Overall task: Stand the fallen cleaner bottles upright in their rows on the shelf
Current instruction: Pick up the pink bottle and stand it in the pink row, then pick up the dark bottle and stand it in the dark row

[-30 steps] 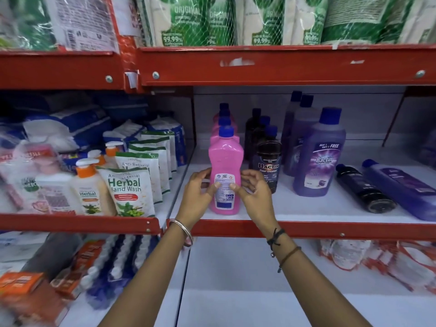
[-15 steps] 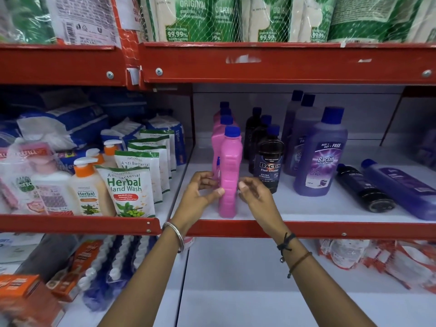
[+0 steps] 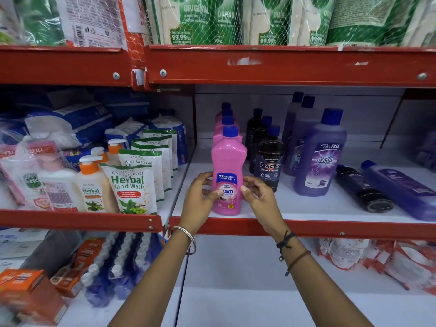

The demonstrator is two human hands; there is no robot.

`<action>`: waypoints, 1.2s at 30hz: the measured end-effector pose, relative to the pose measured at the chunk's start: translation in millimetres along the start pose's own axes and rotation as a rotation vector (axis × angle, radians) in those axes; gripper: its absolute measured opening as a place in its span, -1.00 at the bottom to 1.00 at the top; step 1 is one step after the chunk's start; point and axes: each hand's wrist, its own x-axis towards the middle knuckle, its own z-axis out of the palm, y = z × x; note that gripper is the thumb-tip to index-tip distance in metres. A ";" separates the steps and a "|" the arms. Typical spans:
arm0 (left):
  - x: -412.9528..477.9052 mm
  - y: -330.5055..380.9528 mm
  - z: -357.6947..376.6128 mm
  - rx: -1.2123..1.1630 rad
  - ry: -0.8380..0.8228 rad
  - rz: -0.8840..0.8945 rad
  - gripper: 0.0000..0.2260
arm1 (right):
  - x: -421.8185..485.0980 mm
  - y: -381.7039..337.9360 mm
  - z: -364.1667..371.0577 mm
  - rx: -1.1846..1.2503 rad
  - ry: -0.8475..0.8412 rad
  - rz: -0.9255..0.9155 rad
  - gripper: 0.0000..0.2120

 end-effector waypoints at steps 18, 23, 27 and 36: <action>-22.1 75.9 98.1 0.167 0.194 0.550 -0.83 | -19.2 -7.7 -93.7 -0.088 0.188 -0.066 -0.79; -13.2 89.4 187.9 0.112 -0.154 0.356 -0.84 | -15.4 2.5 -181.7 -0.139 0.337 -0.042 -0.84; -2.3 95.0 257.4 0.058 -0.285 0.153 -0.88 | -9.7 7.5 -247.5 -0.258 0.472 -0.016 -0.84; 26.3 99.3 354.8 0.456 -0.482 -0.228 -0.69 | 31.9 40.1 -316.0 -0.763 0.238 0.329 -0.73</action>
